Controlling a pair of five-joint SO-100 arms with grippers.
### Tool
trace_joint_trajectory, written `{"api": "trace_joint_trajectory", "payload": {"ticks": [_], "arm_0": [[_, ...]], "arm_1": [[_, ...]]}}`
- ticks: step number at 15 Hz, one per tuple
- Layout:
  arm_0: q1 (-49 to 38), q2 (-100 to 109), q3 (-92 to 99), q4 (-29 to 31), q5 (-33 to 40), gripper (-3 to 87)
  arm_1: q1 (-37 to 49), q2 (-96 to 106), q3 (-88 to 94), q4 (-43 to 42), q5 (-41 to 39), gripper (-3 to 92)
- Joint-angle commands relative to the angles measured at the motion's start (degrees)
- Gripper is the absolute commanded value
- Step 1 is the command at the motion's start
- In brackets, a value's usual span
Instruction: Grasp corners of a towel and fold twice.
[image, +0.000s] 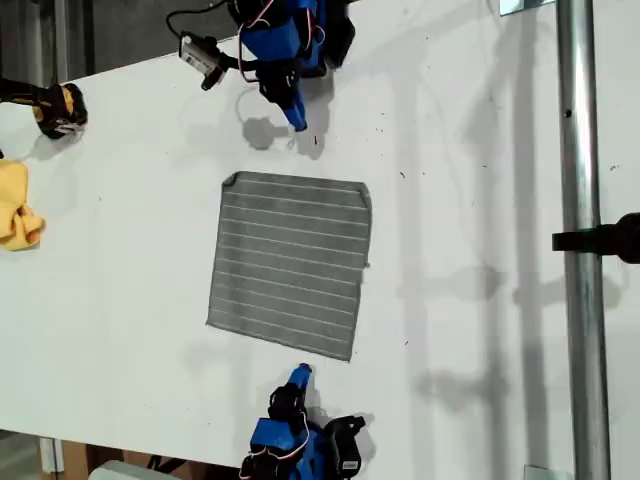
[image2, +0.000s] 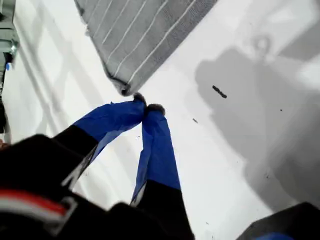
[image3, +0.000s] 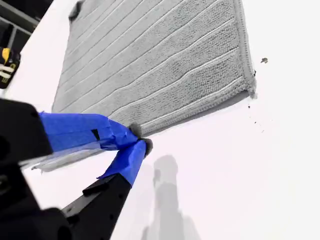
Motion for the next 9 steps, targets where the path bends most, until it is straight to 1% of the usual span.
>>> {"api": "trace_joint_trajectory", "payload": {"ticks": [1, 3, 6, 8, 9], "arm_0": [[-0.88, 0.26, 0.26, 0.26, -0.44, -1.3], [-0.97, 0.26, 0.26, 0.26, -0.35, -1.2], [-1.05, 0.26, 0.26, 0.26, -0.26, -1.1], [-0.97, 0.26, 0.26, 0.26, -0.44, -1.1], [-0.97, 0.26, 0.26, 0.26, -0.44, -1.1]], "arm_1": [[-1.05, -0.62, -7.73, 2.02, -1.14, -0.1], [-2.9, -6.24, -12.57, 1.05, -1.49, -0.1], [-6.24, -18.46, -18.37, -5.1, -3.96, -0.1], [-8.0, -25.84, -22.68, -9.32, -8.96, -0.1], [-8.53, -29.36, -25.66, -9.67, -11.78, -0.1]]}}
